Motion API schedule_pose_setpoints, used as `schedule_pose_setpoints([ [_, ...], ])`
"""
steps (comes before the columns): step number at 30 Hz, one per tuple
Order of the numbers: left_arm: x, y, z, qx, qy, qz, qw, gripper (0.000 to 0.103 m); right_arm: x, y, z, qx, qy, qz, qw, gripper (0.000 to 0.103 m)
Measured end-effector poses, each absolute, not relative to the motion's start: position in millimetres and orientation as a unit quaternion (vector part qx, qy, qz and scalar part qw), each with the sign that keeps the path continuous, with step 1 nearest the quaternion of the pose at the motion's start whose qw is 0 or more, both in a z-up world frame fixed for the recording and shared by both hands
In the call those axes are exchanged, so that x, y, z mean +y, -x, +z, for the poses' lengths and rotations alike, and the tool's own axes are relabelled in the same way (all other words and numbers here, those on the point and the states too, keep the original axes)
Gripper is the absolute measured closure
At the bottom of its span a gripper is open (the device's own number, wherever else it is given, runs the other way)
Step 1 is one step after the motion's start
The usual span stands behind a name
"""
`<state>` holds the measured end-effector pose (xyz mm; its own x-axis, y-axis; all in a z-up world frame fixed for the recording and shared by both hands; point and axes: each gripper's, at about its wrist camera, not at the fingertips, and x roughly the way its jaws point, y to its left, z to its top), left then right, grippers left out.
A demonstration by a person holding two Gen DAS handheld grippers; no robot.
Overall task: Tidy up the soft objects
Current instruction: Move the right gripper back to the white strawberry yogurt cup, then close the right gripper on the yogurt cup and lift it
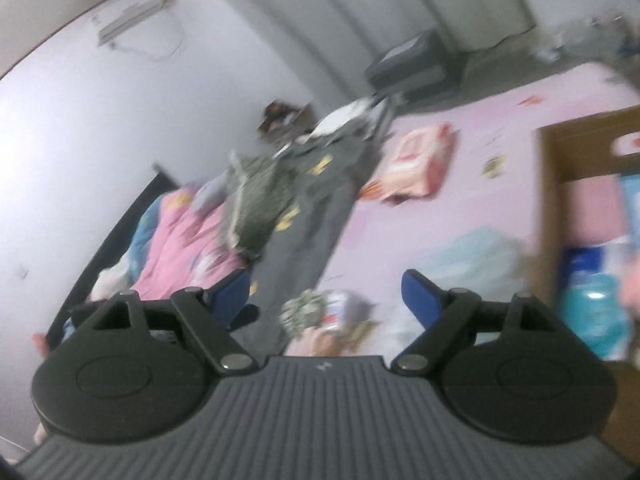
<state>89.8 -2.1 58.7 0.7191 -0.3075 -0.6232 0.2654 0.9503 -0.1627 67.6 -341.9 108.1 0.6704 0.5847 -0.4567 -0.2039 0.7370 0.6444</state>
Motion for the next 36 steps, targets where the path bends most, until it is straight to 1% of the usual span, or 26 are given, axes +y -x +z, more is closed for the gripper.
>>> schedule_pose_setpoints([
  [4, 13, -90, 46, 0.342, 0.030, -0.154, 0.927, 0.009, -296, -100, 101, 0.376, -0.272, 0.257, 0.848, 0.020],
  [8, 15, -100, 32, 0.346, 0.030, -0.167, 0.923, 0.012, -251, -148, 81, 0.442, -0.268, 0.277, 0.810, 0.020],
  [11, 11, -116, 19, 0.363, 0.033, -0.178, 0.914, 0.020, -226, -190, 60, 0.494, -0.281, 0.287, 0.771, 0.020],
  [13, 8, -130, 11, 0.377, 0.035, -0.181, 0.908, 0.028, -212, -215, 50, 0.515, -0.266, 0.270, 0.769, 0.020],
  [15, 5, -146, 3, 0.391, 0.038, -0.186, 0.901, 0.031, -200, -243, 34, 0.545, -0.250, 0.247, 0.761, 0.020],
  [18, 0, -171, -11, 0.422, 0.043, -0.190, 0.886, 0.041, -189, -275, 6, 0.590, -0.236, 0.215, 0.741, 0.020],
  [20, -3, -184, -19, 0.435, 0.042, -0.190, 0.879, 0.042, -184, -290, -11, 0.612, -0.222, 0.197, 0.733, 0.020],
  [22, -8, -196, -27, 0.452, 0.043, -0.185, 0.872, 0.047, -180, -305, -29, 0.629, -0.220, 0.188, 0.722, 0.020],
  [25, -11, -211, -38, 0.473, 0.051, -0.180, 0.861, 0.051, -180, -324, -54, 0.650, -0.236, 0.180, 0.700, 0.020],
  [32, -16, -233, -57, 0.513, 0.065, -0.178, 0.837, 0.055, -177, -341, -96, 0.688, -0.286, 0.186, 0.641, 0.020],
  [36, -17, -240, -59, 0.511, 0.066, -0.169, 0.841, 0.055, -177, -346, -100, 0.679, -0.304, 0.197, 0.639, 0.020],
])
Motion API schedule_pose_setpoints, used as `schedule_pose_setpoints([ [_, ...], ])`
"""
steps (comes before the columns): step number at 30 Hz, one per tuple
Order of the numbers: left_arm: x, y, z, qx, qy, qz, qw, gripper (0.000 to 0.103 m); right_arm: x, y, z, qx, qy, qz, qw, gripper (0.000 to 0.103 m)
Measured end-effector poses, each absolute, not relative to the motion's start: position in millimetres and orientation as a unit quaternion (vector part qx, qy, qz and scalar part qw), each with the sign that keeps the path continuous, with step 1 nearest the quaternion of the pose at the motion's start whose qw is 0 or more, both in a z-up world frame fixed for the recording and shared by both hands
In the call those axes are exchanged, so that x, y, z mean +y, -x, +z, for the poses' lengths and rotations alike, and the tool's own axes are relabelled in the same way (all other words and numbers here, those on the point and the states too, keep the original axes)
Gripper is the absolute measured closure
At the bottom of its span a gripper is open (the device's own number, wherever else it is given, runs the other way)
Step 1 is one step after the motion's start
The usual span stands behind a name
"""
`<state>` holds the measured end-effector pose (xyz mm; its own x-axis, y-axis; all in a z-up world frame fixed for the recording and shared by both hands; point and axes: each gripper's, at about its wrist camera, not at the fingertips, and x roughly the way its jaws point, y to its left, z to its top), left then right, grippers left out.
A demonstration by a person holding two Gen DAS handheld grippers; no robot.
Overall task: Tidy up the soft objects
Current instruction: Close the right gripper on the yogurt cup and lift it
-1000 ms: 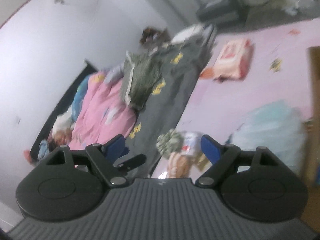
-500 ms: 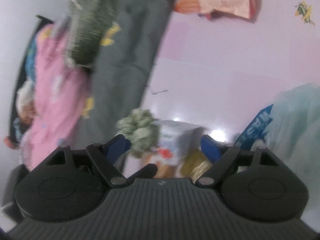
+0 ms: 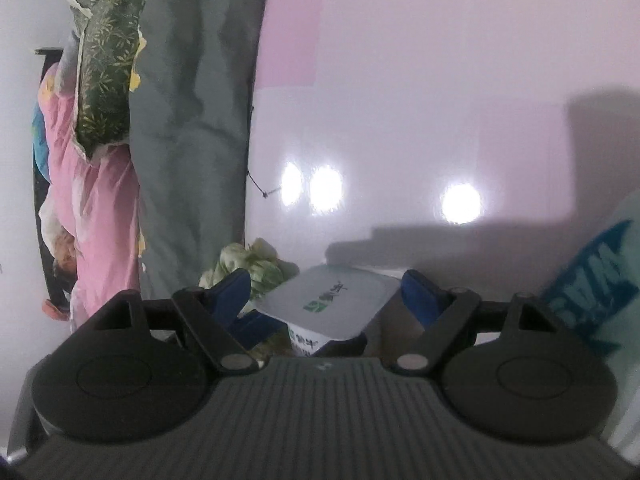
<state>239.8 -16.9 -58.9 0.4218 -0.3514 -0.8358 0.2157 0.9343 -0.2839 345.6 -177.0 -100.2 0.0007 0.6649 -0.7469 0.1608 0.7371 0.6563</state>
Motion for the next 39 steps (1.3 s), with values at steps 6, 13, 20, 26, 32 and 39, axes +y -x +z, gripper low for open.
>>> schedule_pose_setpoints([
  [6, -15, -232, -51, 0.494, 0.066, -0.170, 0.850, 0.055, -186, -343, -93, 0.656, -0.318, 0.203, 0.654, 0.028],
  [13, -18, -210, -37, 0.463, 0.049, -0.187, 0.865, 0.055, -208, -332, -59, 0.606, -0.338, 0.220, 0.686, 0.043],
  [20, -22, -200, -38, 0.456, 0.039, -0.191, 0.868, 0.055, -206, -314, -61, 0.615, -0.320, 0.222, 0.686, 0.055],
  [26, -19, -200, -39, 0.449, 0.039, -0.174, 0.876, 0.055, -202, -309, -63, 0.606, -0.302, 0.222, 0.702, 0.076],
  [32, -20, -196, -33, 0.440, 0.029, -0.171, 0.881, 0.055, -202, -304, -59, 0.597, -0.291, 0.230, 0.711, 0.084],
  [39, -24, -184, -4, 0.407, 0.020, -0.174, 0.896, 0.055, -203, -297, -29, 0.571, -0.279, 0.248, 0.731, 0.085],
])
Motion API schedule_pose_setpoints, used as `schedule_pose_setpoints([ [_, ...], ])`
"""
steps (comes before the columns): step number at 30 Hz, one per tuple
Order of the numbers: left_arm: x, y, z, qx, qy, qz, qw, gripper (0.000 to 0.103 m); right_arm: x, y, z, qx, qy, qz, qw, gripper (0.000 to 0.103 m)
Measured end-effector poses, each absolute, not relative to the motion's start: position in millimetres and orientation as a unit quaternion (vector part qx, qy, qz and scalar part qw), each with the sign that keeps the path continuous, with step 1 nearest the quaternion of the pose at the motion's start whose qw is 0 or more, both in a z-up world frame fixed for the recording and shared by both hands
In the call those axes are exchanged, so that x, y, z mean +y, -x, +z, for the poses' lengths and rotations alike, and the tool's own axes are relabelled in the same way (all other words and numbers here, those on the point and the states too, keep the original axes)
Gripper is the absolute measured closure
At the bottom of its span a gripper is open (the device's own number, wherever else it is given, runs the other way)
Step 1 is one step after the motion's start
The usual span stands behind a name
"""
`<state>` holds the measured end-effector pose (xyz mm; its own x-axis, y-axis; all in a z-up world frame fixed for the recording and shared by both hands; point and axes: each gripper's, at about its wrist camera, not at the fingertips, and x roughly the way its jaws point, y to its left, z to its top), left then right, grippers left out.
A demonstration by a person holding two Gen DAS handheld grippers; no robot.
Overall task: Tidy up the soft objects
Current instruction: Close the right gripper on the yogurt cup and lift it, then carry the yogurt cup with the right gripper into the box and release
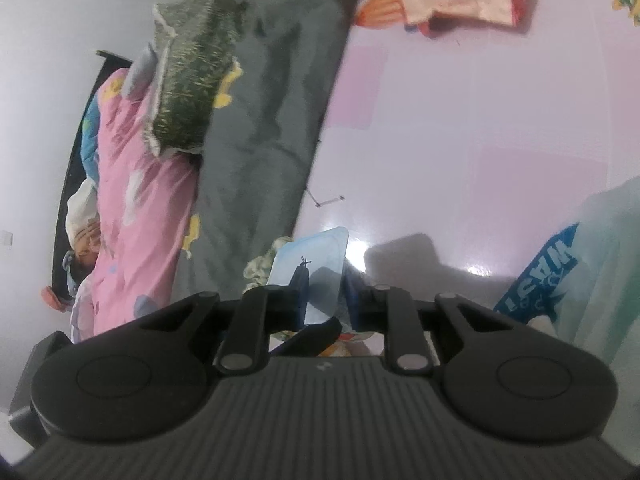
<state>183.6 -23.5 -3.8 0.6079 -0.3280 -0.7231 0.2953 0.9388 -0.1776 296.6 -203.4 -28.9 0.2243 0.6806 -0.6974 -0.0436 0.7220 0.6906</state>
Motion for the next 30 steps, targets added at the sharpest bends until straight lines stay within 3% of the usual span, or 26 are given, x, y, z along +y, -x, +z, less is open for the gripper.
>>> schedule_pose_setpoints([
  [16, -94, -115, 82, 0.321, -0.013, -0.252, 0.913, 0.055, -299, -199, 74, 0.463, -0.313, 0.254, 0.789, 0.084],
  [30, -212, -52, 96, 0.314, -0.057, -0.409, 0.855, 0.053, -443, -47, 103, 0.390, -0.377, 0.144, 0.828, 0.083],
])
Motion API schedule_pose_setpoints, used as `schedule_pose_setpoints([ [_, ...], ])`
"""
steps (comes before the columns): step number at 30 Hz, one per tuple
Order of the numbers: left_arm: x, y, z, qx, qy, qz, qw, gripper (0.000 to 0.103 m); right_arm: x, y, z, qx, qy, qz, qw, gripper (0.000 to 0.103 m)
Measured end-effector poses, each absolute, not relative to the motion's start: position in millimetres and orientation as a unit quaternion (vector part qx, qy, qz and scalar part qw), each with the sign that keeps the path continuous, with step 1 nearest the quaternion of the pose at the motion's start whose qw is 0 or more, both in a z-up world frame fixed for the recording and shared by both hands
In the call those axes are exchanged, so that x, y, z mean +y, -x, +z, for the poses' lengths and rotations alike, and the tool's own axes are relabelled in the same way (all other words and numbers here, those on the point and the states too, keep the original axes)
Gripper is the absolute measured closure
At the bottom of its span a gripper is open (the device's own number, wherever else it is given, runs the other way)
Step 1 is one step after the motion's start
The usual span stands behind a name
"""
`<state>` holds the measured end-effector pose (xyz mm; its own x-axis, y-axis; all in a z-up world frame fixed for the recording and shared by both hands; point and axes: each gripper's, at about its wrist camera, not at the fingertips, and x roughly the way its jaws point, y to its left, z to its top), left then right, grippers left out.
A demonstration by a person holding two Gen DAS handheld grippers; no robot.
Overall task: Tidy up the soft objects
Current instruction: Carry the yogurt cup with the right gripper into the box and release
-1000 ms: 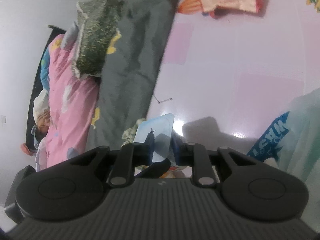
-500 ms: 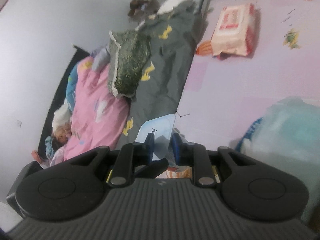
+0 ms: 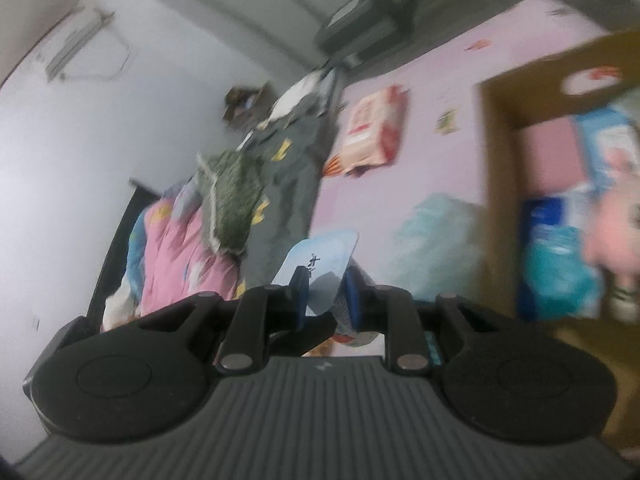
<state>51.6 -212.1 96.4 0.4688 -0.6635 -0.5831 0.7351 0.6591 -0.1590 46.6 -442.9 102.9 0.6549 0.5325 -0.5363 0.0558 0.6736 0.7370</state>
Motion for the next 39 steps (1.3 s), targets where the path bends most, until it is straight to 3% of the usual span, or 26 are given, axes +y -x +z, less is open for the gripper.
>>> schedule_pose_setpoints([
  [9, -292, -39, 55, 0.391, -0.108, -0.458, 0.791, 0.053, -526, 26, 54, 0.398, -0.442, 0.078, 0.800, 0.082],
  [21, -339, -49, -4, 0.460, -0.185, -0.422, 0.759, 0.052, -555, -15, -35, 0.486, -0.468, 0.066, 0.735, 0.077],
  [25, -341, -45, -2, 0.447, -0.200, -0.426, 0.761, 0.045, -556, -26, -56, 0.519, -0.452, 0.057, 0.723, 0.076],
  [39, -282, -25, 43, 0.353, -0.199, -0.393, 0.825, 0.036, -552, -43, -72, 0.516, -0.449, 0.065, 0.726, 0.075],
])
